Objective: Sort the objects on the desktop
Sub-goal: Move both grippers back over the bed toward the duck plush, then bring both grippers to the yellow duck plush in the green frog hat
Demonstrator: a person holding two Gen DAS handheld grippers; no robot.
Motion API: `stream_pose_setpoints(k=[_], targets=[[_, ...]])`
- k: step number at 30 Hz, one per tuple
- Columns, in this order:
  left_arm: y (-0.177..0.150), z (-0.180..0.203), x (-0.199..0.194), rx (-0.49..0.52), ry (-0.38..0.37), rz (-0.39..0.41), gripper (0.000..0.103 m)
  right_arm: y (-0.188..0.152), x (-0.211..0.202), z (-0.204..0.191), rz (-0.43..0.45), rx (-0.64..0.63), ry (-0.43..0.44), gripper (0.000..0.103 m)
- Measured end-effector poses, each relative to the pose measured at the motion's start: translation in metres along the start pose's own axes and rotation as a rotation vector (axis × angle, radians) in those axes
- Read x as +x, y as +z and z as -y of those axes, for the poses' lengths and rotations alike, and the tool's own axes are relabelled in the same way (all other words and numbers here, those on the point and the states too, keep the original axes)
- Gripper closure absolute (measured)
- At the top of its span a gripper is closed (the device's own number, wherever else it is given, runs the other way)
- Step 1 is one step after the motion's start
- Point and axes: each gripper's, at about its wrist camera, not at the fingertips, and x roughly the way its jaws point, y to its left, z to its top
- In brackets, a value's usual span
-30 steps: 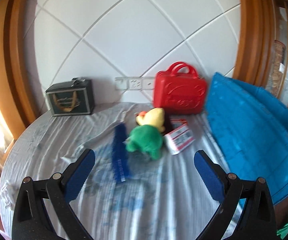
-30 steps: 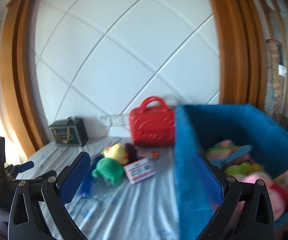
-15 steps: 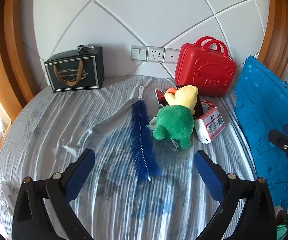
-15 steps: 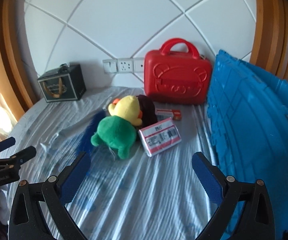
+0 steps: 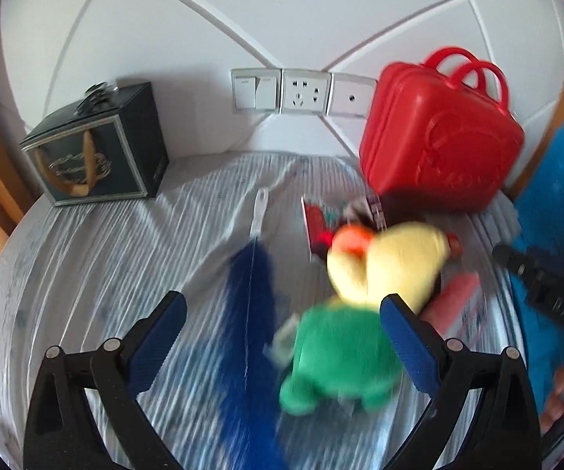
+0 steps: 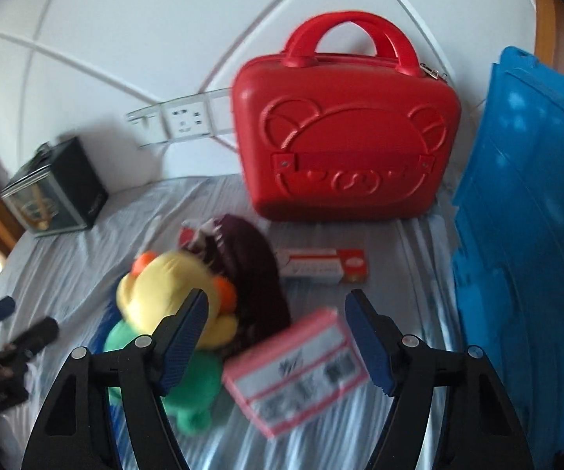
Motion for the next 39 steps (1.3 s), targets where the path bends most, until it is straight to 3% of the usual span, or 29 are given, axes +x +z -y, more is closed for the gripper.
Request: stream_pose_setpoints(k=[5, 8, 10, 14, 19, 22, 26, 29, 31, 33, 39], targets=[[0.066, 0.034, 0.064, 0.006, -0.079, -0.046, 0.002, 0.009, 0.055, 0.015, -0.061, 0.029, -0.018, 0.030], [0.066, 0.066, 0.097, 0.138, -0.091, -0.142, 0.002, -0.002, 0.080, 0.013, -0.129, 0.015, 0.040, 0.030], [0.050, 0.072, 0.102, 0.192, -0.067, -0.159, 0.002, -0.018, 0.084, 0.001, -0.159, -0.028, 0.095, 0.030], [0.022, 0.038, 0.058, 0.127, -0.130, -0.111, 0.002, -0.058, 0.057, -0.028, -0.156, -0.098, 0.154, 0.030], [-0.020, -0.007, -0.015, 0.134, -0.091, -0.052, 0.002, -0.103, 0.011, -0.065, -0.163, -0.134, 0.288, 0.030], [-0.055, -0.033, -0.046, 0.134, -0.069, -0.059, 0.002, -0.135, -0.003, -0.092, -0.218, -0.149, 0.384, 0.030], [-0.105, -0.061, -0.065, 0.124, 0.012, -0.096, 0.000, -0.164, -0.023, -0.106, -0.244, -0.150, 0.361, 0.030], [-0.140, -0.080, -0.060, 0.121, 0.164, -0.159, 0.001, -0.177, -0.042, -0.098, -0.242, -0.147, 0.320, 0.028], [-0.163, -0.097, -0.052, 0.074, 0.197, -0.218, 0.002, -0.181, -0.050, -0.087, -0.240, -0.140, 0.293, 0.027], [-0.174, -0.106, -0.056, 0.015, 0.175, -0.228, 0.003, -0.184, -0.058, -0.078, -0.231, -0.129, 0.263, 0.027], [-0.170, -0.088, -0.101, -0.084, 0.052, -0.122, 0.003, -0.184, -0.080, -0.062, -0.204, -0.136, 0.261, 0.019]])
